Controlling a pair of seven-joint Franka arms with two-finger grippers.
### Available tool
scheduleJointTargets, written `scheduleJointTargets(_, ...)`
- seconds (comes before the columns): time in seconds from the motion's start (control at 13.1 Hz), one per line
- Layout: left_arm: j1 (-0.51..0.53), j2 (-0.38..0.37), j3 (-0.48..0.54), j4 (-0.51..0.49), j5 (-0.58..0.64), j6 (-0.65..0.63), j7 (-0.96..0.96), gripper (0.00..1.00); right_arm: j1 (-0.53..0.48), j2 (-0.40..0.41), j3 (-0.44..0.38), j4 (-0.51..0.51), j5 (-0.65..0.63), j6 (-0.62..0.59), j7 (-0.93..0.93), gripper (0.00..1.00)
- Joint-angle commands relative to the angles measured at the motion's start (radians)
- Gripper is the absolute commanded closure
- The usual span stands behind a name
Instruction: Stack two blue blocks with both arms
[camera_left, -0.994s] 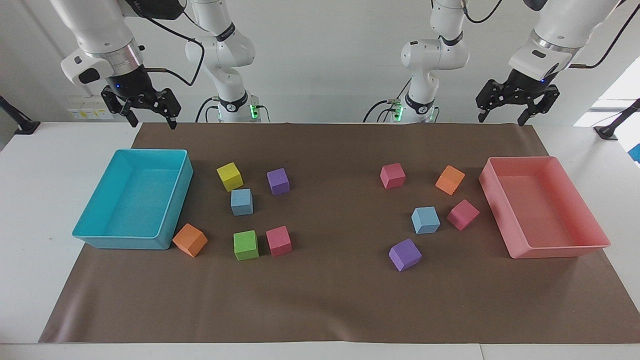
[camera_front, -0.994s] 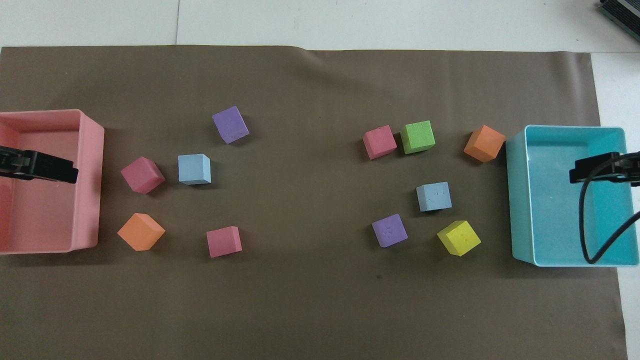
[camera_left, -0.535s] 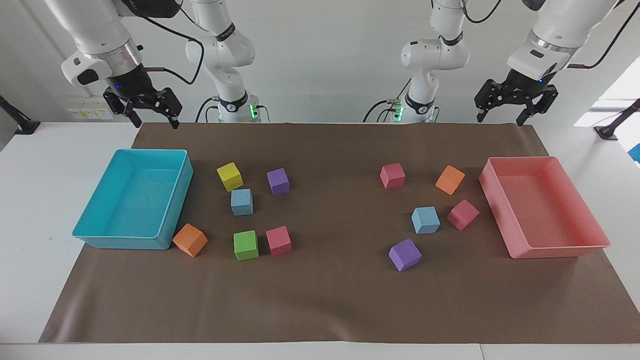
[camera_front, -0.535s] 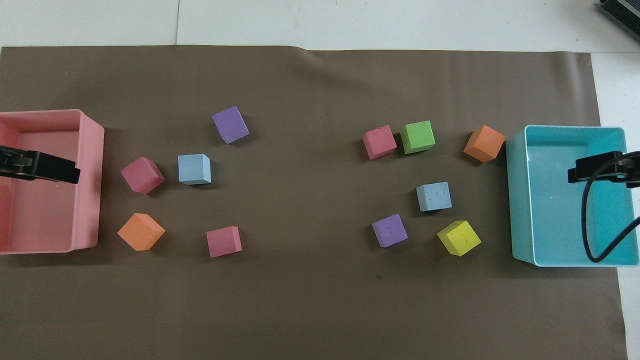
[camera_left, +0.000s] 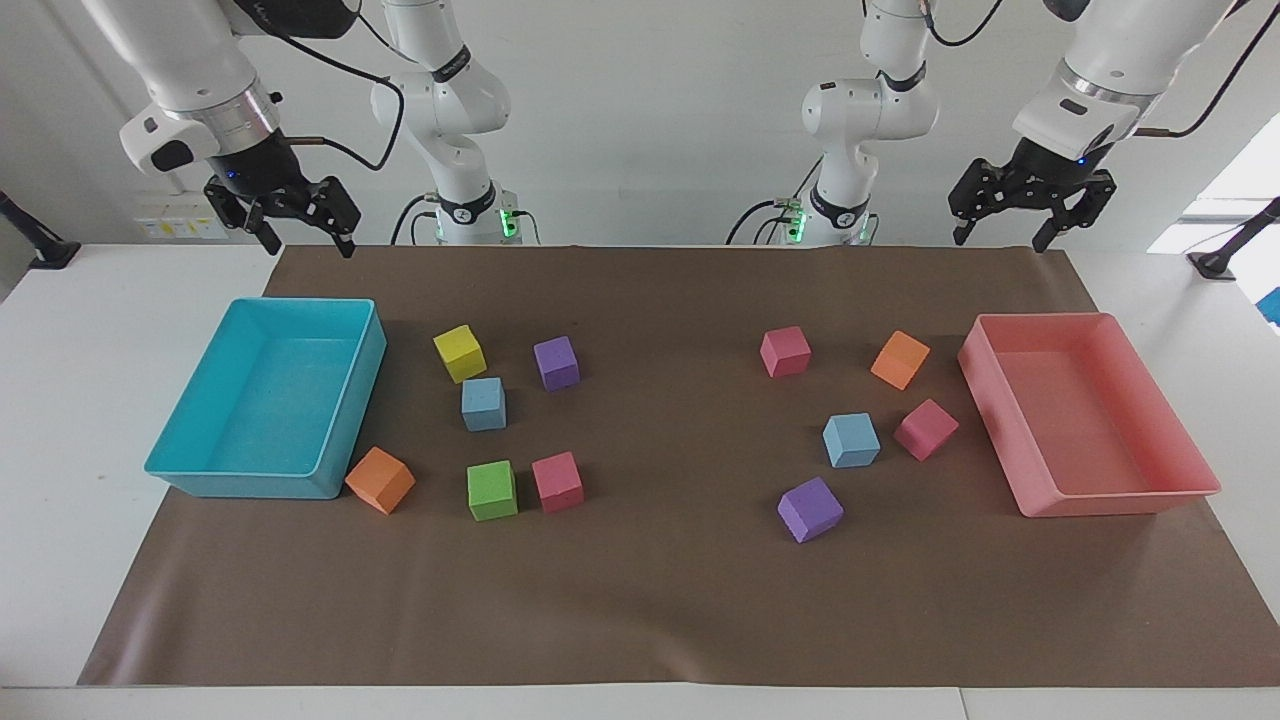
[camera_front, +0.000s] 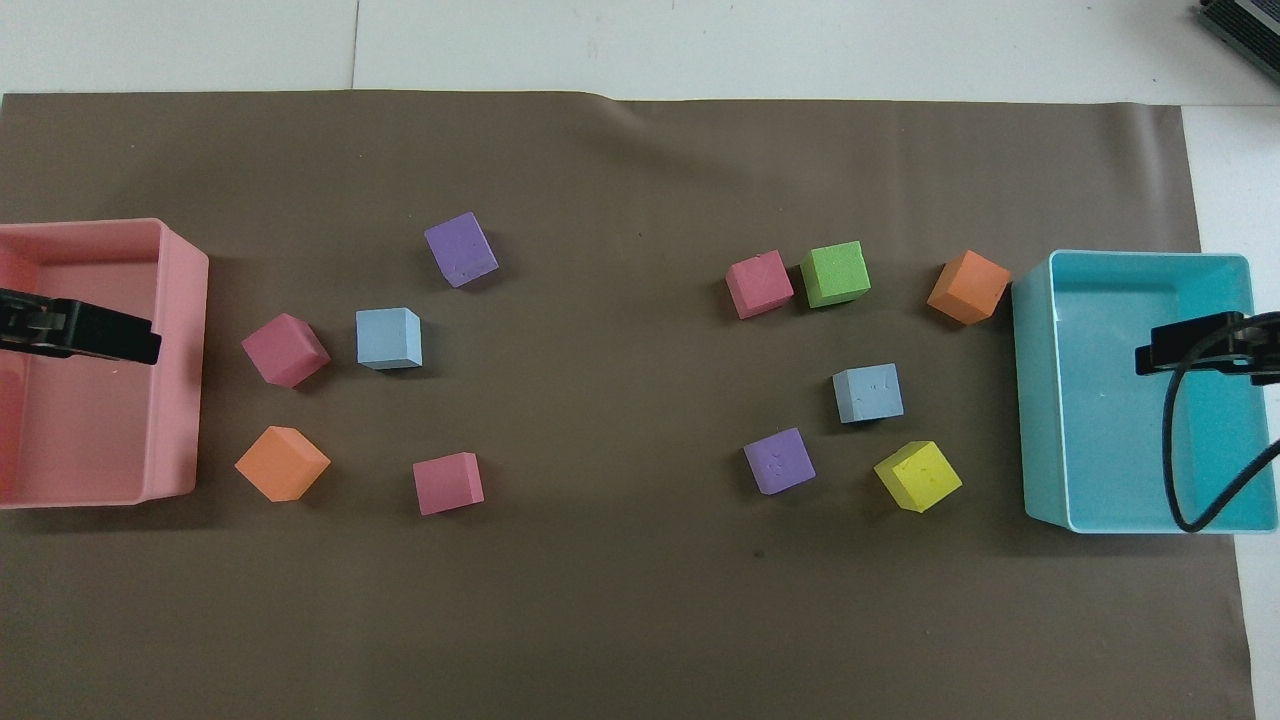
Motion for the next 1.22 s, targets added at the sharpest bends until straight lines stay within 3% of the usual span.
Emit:
scheduleJointTargets(0.0,0.003,-0.017,0.001,-0.019,-0.010,0.017,0.010,0.00,0.004,-0.017,-0.001,-0.053,0.009,0.046,0.021,0.00)
scheduleJointTargets(0.38,0.003,-0.018,0.001,-0.019,-0.010,0.017,0.010,0.00,0.067,0.066,0.003,-0.122,0.010,0.203,0.035,0.00)
scheduleJointTargets(0.61,0.003,-0.018,0.001,-0.020,-0.010,0.017,0.010,0.00,0.137,0.161,0.003,-0.182,0.012,0.338,0.066,0.00)
scheduleJointTargets(0.84,0.003,-0.018,-0.001,-0.020,-0.010,0.017,0.011,0.00,0.203,0.178,0.003,-0.256,0.012,0.453,0.148,0.00)
scheduleJointTargets(1.15,0.003,-0.018,-0.001,-0.020,-0.012,0.017,0.011,0.00,0.229,0.219,0.003,-0.311,0.016,0.486,0.083,0.00)
